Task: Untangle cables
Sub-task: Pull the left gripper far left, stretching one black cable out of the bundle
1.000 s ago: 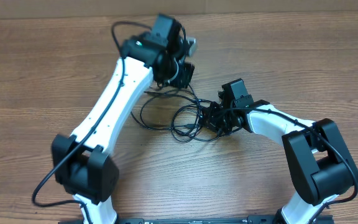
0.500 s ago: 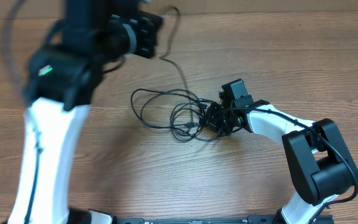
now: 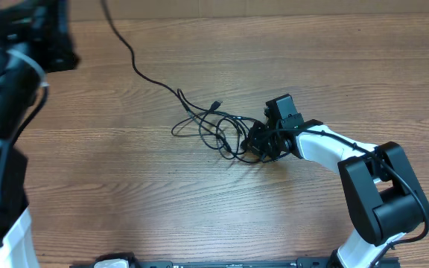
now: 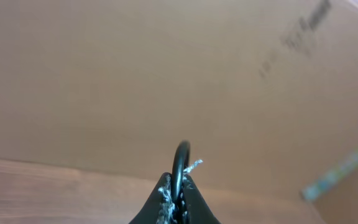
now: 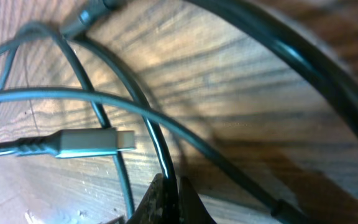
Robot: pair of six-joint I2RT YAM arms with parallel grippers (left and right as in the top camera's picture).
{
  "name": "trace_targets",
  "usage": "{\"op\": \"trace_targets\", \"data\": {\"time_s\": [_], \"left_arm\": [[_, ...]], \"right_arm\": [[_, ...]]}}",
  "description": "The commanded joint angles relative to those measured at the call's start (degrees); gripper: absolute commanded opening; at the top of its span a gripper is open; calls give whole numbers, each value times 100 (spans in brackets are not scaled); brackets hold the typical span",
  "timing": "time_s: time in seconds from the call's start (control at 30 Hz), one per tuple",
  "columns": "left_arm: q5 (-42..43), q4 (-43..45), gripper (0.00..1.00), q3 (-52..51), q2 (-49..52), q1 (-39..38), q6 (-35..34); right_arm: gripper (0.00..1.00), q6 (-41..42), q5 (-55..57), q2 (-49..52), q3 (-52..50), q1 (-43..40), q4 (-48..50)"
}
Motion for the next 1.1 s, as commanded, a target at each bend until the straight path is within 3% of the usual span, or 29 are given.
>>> {"op": "trace_targets", "data": {"time_s": [0.0, 0.4, 0.7, 1.07], "left_arm": [[-673, 192, 4, 114, -260, 160, -350], [-2422, 610, 4, 114, -374, 162, -356], [-2422, 758, 4, 114, -284, 472, -619], [-1727, 785, 4, 114, -111, 1698, -981]], "right_arm": [[4, 101, 413, 39, -33, -76, 37], [4, 153, 841, 39, -35, -608, 31], [4, 155, 1163, 39, -35, -708, -31], [4, 308, 1438, 39, -35, -1604, 114]]}}
